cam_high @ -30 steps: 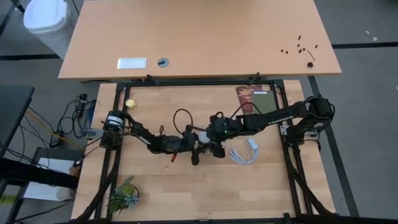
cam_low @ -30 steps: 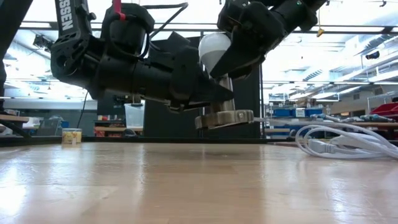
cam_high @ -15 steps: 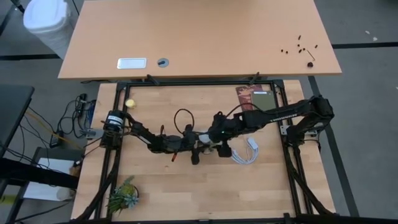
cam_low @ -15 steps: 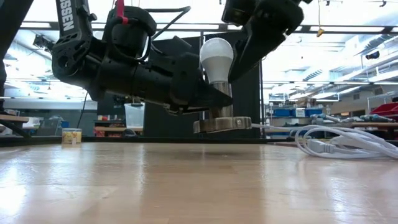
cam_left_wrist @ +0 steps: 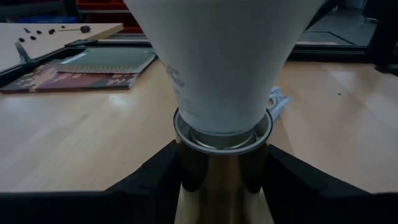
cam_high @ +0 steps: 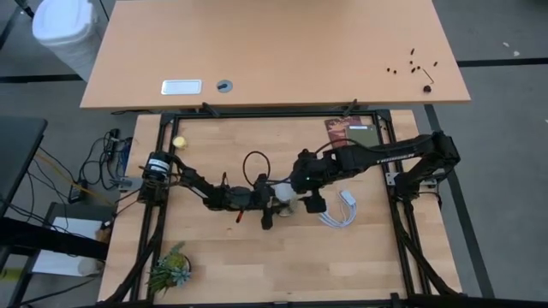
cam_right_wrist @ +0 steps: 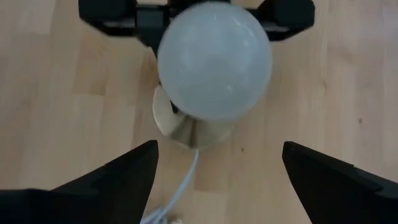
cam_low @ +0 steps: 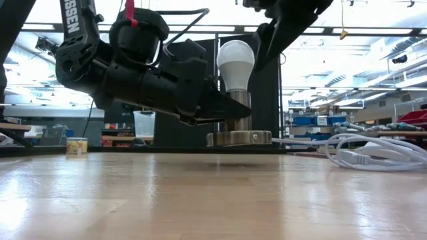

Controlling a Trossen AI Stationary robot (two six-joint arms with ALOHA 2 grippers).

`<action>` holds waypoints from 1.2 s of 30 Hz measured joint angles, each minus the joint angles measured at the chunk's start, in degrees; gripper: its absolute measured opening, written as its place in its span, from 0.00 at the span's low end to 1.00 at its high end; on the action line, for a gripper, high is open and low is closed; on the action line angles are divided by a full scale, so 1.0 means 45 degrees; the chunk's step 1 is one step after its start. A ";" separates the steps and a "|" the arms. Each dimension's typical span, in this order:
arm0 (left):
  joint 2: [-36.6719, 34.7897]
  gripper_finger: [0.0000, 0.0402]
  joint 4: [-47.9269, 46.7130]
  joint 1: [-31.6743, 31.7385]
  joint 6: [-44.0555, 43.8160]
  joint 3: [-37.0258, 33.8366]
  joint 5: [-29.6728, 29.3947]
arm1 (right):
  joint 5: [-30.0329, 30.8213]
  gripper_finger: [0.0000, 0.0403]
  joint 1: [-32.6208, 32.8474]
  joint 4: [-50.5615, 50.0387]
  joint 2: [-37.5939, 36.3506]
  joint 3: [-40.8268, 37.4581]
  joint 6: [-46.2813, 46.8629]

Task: Screw lightbulb
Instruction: Insert the lightbulb into the lamp

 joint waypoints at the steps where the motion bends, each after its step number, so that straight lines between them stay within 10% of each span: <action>1: 0.0000 0.48 0.0000 0.0000 0.0005 0.0000 0.0000 | -0.0004 0.87 -0.0024 -0.0254 0.0138 0.0265 -0.0021; 18: 0.0000 0.48 -0.0452 0.0000 0.0015 0.0005 0.0185 | -0.0095 0.87 0.0079 -0.4785 0.4693 0.5817 -0.2289; 36: 0.0000 0.48 -0.0760 0.0007 -0.0043 0.0005 0.0185 | -0.0218 0.98 0.0464 -0.4132 0.5401 0.6379 -0.2487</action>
